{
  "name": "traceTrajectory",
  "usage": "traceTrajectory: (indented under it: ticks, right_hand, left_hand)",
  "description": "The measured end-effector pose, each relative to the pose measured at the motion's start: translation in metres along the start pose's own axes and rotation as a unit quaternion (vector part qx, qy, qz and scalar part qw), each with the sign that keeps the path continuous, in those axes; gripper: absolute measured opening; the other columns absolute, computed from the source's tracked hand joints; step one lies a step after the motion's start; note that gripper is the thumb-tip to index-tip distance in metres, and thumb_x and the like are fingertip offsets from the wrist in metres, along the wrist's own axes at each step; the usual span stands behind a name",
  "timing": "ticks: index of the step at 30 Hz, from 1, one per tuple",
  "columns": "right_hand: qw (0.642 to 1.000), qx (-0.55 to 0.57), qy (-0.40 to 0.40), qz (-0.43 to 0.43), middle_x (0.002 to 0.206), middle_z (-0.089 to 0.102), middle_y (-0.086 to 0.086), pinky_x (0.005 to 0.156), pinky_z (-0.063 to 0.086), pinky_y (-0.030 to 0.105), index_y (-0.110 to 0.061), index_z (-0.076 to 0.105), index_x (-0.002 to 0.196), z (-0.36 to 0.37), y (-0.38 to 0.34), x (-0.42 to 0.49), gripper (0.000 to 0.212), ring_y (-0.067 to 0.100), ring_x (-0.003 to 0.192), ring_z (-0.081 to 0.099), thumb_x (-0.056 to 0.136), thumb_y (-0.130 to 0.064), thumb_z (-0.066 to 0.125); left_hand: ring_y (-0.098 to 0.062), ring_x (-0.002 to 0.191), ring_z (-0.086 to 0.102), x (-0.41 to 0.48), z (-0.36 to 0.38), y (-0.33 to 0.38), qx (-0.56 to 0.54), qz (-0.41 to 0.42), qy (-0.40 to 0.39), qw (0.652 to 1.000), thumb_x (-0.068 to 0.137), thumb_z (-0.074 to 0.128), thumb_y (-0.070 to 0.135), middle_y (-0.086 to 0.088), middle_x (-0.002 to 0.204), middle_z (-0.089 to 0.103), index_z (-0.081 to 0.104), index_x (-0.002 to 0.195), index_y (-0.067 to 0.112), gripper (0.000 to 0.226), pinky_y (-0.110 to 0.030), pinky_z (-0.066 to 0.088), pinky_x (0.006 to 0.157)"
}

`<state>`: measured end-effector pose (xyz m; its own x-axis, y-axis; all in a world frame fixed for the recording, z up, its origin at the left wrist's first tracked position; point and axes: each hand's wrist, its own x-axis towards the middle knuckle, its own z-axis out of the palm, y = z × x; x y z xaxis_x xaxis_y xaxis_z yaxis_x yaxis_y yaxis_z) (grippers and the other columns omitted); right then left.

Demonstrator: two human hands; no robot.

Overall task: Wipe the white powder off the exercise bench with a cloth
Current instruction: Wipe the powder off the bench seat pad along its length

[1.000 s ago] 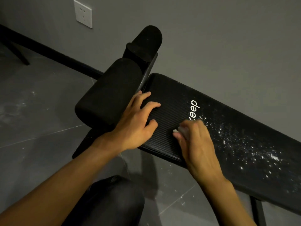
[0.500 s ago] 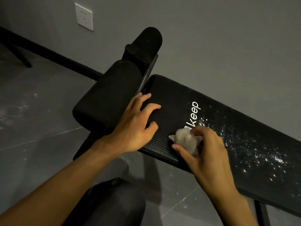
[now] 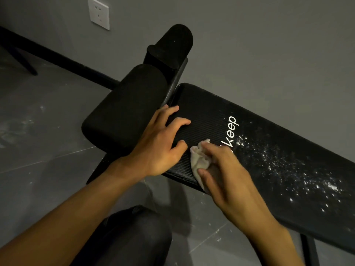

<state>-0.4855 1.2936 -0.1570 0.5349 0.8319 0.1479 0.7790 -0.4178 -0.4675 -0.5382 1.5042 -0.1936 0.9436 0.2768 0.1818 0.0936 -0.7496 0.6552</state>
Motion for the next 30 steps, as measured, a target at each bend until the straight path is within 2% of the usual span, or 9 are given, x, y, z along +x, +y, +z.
traceTrajectory:
  ticks: [3,8,10,14,19,22,26,28,30]
  right_hand:
    - [0.995,-0.041,0.087,0.023,0.116,0.049,-0.010,0.085,0.050,0.031,-0.020,0.055,0.124,-0.005,0.000,0.002,0.030,0.011,0.103,0.053,0.095,-0.024,0.060]
    - [0.992,-0.106,0.035,0.059,0.149,0.041,0.008,0.115,0.039,0.043,-0.019,0.062,0.133,0.010,0.008,0.004,0.040,0.025,0.143,0.036,0.099,-0.040,0.053]
    - [0.993,-0.106,0.036,0.026,0.146,0.048,0.008,0.114,0.041,0.045,-0.018,0.060,0.136,0.012,0.006,0.003,0.040,0.024,0.142,0.040,0.101,-0.035,0.052]
    - [0.998,-0.053,0.026,-0.032,0.137,0.057,-0.001,0.110,0.044,0.035,-0.014,0.056,0.139,0.011,0.003,-0.007,0.042,0.011,0.134,0.049,0.098,-0.019,0.061]
    - [0.994,-0.089,0.066,0.019,0.147,0.047,0.004,0.107,0.049,0.034,-0.014,0.063,0.133,0.006,0.012,0.003,0.039,0.016,0.130,0.053,0.098,-0.029,0.059]
    - [0.995,-0.075,0.060,-0.026,0.140,0.058,0.002,0.110,0.046,0.035,-0.012,0.067,0.128,0.009,0.011,-0.004,0.035,0.011,0.133,0.052,0.100,-0.031,0.061]
    - [0.995,-0.062,0.024,-0.078,0.147,0.054,0.001,0.115,0.040,0.032,-0.012,0.064,0.133,0.009,0.014,-0.021,0.042,0.011,0.140,0.045,0.098,-0.034,0.062]
    - [0.994,-0.077,0.043,-0.062,0.149,0.052,0.001,0.115,0.039,0.031,-0.012,0.060,0.137,0.010,0.021,-0.012,0.039,0.010,0.141,0.045,0.100,-0.026,0.062]
    - [0.994,-0.090,0.065,-0.020,0.149,0.051,0.002,0.116,0.038,0.031,-0.011,0.058,0.139,0.011,0.023,0.002,0.042,0.012,0.142,0.043,0.098,-0.019,0.064]
  left_hand:
    - [-0.013,0.153,0.001,0.000,-0.001,0.000,-0.003,-0.003,0.000,1.000,0.095,0.060,0.029,0.003,0.165,0.015,0.043,0.147,0.030,0.054,0.001,-0.014,0.095]
    - [-0.014,0.154,0.002,0.000,0.000,0.001,0.001,-0.005,0.002,1.000,0.095,0.059,0.030,0.003,0.165,0.016,0.044,0.146,0.030,0.054,-0.003,-0.011,0.099]
    - [-0.013,0.154,0.001,0.000,-0.001,0.001,-0.001,-0.008,0.001,1.000,0.095,0.059,0.029,0.003,0.165,0.015,0.043,0.147,0.030,0.054,-0.008,-0.010,0.103]
    - [-0.013,0.154,0.001,0.000,-0.001,0.002,-0.005,-0.010,0.002,1.000,0.095,0.059,0.029,0.003,0.165,0.015,0.043,0.147,0.030,0.054,-0.010,-0.008,0.105]
    - [-0.014,0.154,0.001,0.000,-0.001,0.001,-0.005,-0.012,0.001,1.000,0.095,0.059,0.030,0.003,0.165,0.015,0.043,0.147,0.030,0.054,-0.013,-0.006,0.107]
    - [-0.014,0.154,0.001,-0.001,-0.001,0.001,-0.007,-0.013,0.001,1.000,0.095,0.059,0.030,0.003,0.165,0.015,0.043,0.147,0.030,0.054,-0.018,-0.002,0.110]
    - [-0.014,0.154,0.002,-0.001,-0.001,0.001,-0.014,-0.007,0.003,1.000,0.095,0.059,0.028,0.002,0.165,0.016,0.044,0.146,0.028,0.054,-0.012,-0.005,0.108]
    - [-0.014,0.154,0.002,-0.001,-0.001,0.001,-0.008,-0.008,0.005,1.000,0.095,0.060,0.029,0.002,0.165,0.016,0.044,0.147,0.029,0.054,-0.016,-0.003,0.110]
    - [-0.013,0.153,0.002,-0.001,-0.001,0.001,0.001,-0.007,0.004,1.000,0.095,0.059,0.031,0.003,0.165,0.016,0.043,0.147,0.030,0.054,-0.011,-0.007,0.106]
